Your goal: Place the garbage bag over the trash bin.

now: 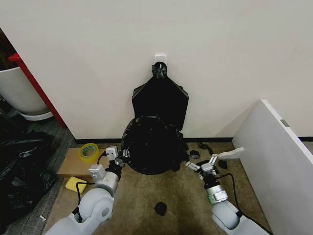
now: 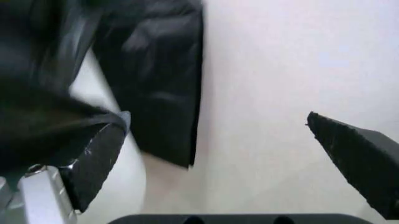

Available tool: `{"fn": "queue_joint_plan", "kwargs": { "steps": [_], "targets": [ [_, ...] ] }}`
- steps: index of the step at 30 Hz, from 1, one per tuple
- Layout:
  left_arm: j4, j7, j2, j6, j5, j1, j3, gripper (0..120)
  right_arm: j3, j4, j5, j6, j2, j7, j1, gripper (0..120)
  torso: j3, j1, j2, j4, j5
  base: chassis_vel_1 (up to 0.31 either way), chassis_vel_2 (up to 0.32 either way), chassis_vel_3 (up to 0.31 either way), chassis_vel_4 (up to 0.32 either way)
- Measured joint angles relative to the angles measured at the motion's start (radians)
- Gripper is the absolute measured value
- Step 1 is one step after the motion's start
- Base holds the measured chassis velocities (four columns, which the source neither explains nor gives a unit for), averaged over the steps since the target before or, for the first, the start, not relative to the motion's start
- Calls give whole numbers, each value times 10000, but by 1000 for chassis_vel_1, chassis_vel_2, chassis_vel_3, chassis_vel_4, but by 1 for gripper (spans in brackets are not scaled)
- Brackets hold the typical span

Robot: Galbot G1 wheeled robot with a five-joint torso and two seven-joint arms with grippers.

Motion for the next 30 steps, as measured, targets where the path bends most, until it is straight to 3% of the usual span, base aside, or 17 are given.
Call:
{"fn": "queue_joint_plan", "kwargs": {
  "steps": [6, 13, 19, 20, 24, 26, 30],
  "targets": [
    [74, -30, -87, 17, 13, -34, 51, 1, -247, 1296, 1046, -793, -439, 94, -534, 100, 1, 0, -1, 2, -4, 0, 0, 0, 0],
    [82, 40, -53, -34, -82, -173, -105, 1, -407, 725, -5, -595, -374, -357, -910, 100, 0, -1, 0, -3, 2, 0, 0, 0, 0],
    [488, 960, 157, -955, 431, 124, 77, 1, 411, 1424, 1096, -562, -377, -509, -333, 100, 0, -1, 0, 3, -1, 0, 0, 0, 0],
    [784, 1611, 189, -1492, 641, 147, 119, 1, 668, 1575, 1444, -481, -420, -790, -247, 100, 0, -1, 0, 0, -1, 0, 0, 0, 0],
    [2461, 4454, 278, -3858, 1979, 169, 257, 1, 1361, 1787, 3189, 509, -736, -4033, -148, 100, 1, -1, 0, 0, -1, 0, 0, 0, 0],
    [2704, 4809, 273, -4150, 2154, 148, 257, 1, 1460, 1766, 3546, 708, -813, -4812, -150, 100, 1, 0, 0, 2, 0, 0, 0, 0, 0],
    [3725, 6385, 187, -5455, 2671, -130, 119, 1, 1943, 1288, 5571, 1188, -1160, -9067, -79, 100, 1, 0, -1, -2, 0, 0, 0, 0, 0]
  ]
}}
